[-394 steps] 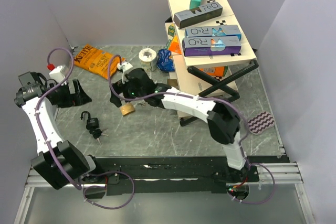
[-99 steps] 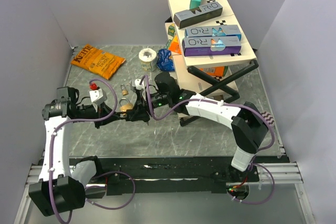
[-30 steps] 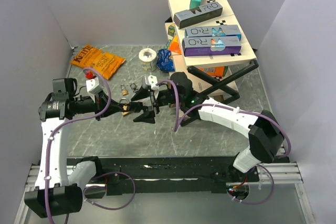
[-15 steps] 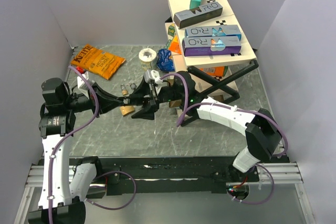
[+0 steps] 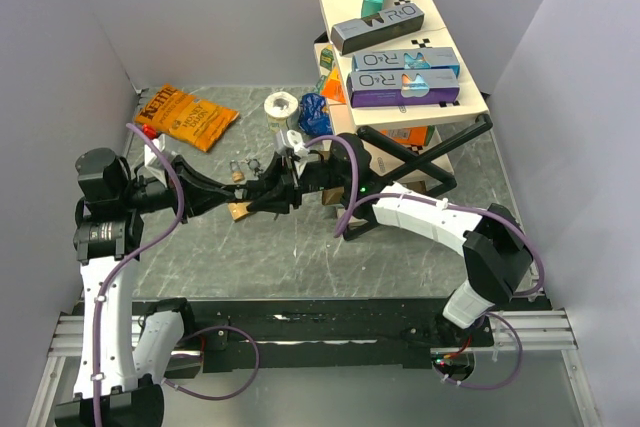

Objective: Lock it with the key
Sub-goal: Lock the lock.

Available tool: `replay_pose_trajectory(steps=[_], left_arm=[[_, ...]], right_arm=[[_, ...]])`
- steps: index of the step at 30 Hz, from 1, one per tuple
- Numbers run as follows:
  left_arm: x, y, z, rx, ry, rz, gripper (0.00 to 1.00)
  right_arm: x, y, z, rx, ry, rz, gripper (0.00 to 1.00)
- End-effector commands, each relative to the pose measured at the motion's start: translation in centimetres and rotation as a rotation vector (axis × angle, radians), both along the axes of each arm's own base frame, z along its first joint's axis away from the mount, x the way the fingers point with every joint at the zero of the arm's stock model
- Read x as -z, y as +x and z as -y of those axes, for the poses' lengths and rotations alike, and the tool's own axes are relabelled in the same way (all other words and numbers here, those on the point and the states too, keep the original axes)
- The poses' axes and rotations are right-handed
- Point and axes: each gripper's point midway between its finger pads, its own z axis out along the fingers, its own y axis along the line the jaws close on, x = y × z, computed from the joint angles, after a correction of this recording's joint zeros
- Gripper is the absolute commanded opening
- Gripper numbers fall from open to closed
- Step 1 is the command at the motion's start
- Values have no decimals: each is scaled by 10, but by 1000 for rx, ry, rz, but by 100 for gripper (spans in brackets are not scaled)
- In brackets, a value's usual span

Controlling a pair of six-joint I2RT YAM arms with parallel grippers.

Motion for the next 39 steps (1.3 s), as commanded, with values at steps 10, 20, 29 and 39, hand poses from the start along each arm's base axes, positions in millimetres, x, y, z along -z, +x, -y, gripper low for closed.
replay_pose_trajectory(steps=[10,20,29,39], left_arm=[[23,1,0,45,79,134,1],[39,-4,11,109,83,107,1],[64,-9,31,130,56,17,1],[74,-13,56,197,17,-4,1]], right_arm=[[-35,-21,-11,-112,55,9,0],[-50,-28,-18,-137,76,2,0],[-77,-20,-35,-118,157,92,0],[-93,-45,-48,-192,215,127,0]])
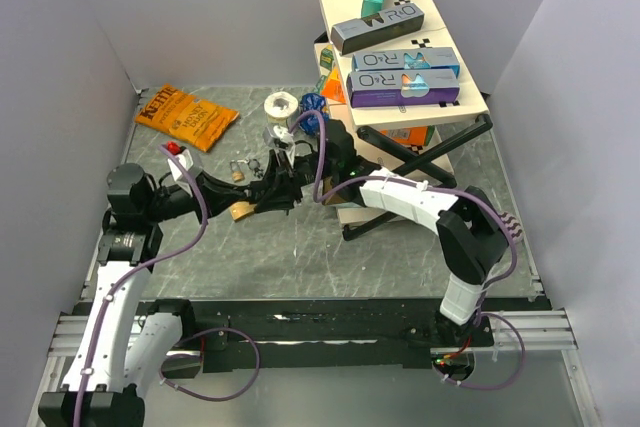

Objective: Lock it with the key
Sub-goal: Lock the lock.

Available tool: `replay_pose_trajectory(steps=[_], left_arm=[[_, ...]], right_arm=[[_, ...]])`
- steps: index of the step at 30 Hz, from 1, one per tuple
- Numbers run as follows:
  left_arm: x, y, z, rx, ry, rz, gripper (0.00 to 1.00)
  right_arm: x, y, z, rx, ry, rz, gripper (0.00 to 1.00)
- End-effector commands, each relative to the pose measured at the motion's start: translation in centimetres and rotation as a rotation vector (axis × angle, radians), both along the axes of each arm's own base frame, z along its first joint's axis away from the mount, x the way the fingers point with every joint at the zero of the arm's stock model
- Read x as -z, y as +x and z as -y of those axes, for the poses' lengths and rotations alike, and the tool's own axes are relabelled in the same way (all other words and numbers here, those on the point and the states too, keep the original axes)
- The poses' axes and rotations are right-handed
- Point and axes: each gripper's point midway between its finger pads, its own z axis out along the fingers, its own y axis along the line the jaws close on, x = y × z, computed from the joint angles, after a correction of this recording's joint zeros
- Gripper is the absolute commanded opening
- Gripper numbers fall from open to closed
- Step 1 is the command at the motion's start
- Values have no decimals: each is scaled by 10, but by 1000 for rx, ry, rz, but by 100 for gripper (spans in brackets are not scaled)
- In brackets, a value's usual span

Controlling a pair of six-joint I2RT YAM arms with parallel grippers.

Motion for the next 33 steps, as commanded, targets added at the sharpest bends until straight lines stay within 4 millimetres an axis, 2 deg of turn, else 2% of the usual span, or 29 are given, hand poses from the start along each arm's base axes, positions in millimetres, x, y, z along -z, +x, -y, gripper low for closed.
replay_pose_trajectory(steps=[1,7,11,15,19,20,21,22,23,24,25,26,28,29,30,33], left_arm=[[18,-51,46,303,-60,-128,1],[28,-57,53,331,-41,-148,1],[24,-52,50,303,-19,-138,1],[8,-40,37,240,-16,-96,1],[7,-32,17,171,17,-99,1],[7,-33,13,167,16,-110,1],[1,-25,4,137,35,-51,1],[3,-19,-2,115,49,-44,1],[11,-23,-7,106,60,-97,1],[3,-14,-18,82,94,-6,1],[7,-10,-23,79,95,-34,1],[3,-13,-29,64,88,-71,1],[6,-10,-33,102,106,-34,1],[2,-24,-31,121,106,-91,1],[3,-22,-33,146,145,-11,1],[1,-20,-34,147,134,-52,1]], right_arm=[[-140,-61,-46,-70,419,285,0],[-143,-68,-46,-110,433,312,0],[-138,-67,-42,-109,419,321,0],[-113,-62,-33,-87,346,316,0],[-86,-53,-23,-53,259,300,2],[-79,-48,-22,-33,246,320,6],[-77,-47,-19,-20,234,325,22],[-68,-46,-17,-11,196,312,34],[-59,-44,-16,3,175,322,45],[-57,-42,-14,28,162,326,61],[-49,-41,-11,37,134,315,67],[-41,-41,-9,42,116,319,70],[-35,-36,-5,74,89,339,73],[-26,-33,-3,88,52,326,73],[-21,-30,-2,99,31,322,74],[-11,-21,2,122,-13,300,72]])
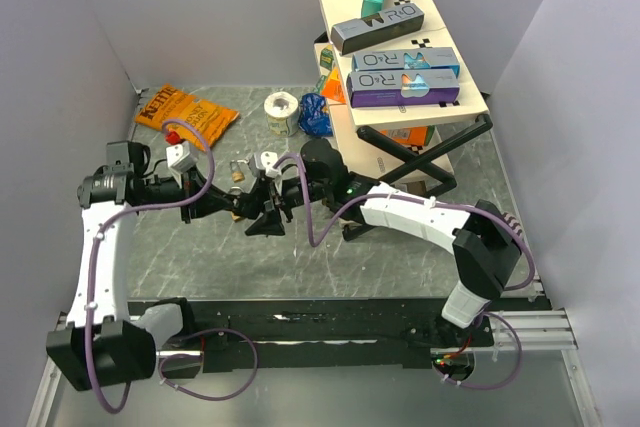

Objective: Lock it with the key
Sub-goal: Lock the lock.

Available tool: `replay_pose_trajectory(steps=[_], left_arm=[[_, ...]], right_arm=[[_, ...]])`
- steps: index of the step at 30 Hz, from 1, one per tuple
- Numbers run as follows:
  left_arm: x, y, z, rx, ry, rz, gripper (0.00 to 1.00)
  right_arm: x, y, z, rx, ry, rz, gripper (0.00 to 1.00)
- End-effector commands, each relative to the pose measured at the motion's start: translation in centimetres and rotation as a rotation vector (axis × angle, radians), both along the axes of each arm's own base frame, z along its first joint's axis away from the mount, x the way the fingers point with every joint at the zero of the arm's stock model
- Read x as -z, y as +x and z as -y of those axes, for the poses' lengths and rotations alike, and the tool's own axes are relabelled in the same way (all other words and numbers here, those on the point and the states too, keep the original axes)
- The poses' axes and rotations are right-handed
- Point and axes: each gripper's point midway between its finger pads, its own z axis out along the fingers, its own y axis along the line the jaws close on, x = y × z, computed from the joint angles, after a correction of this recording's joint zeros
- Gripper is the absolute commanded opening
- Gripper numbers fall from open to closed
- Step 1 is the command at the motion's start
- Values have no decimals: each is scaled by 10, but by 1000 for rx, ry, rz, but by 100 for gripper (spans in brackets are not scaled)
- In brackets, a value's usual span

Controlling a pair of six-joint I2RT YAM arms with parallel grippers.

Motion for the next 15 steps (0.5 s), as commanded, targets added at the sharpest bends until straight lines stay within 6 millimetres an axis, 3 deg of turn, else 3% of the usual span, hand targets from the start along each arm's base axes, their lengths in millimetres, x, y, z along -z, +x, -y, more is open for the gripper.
replay_pose_trajectory(steps=[1,10,15], left_arm=[[-13,-15,-1,53,27,123,1],[-16,-9,-4,-29,41,173,1],[-14,-11,-3,-20,40,172,1]], right_arm=[[-29,-2,14,9,35,82,70],[-16,5,27,40,-28,55,66],[-13,8,32,57,-47,49,52]])
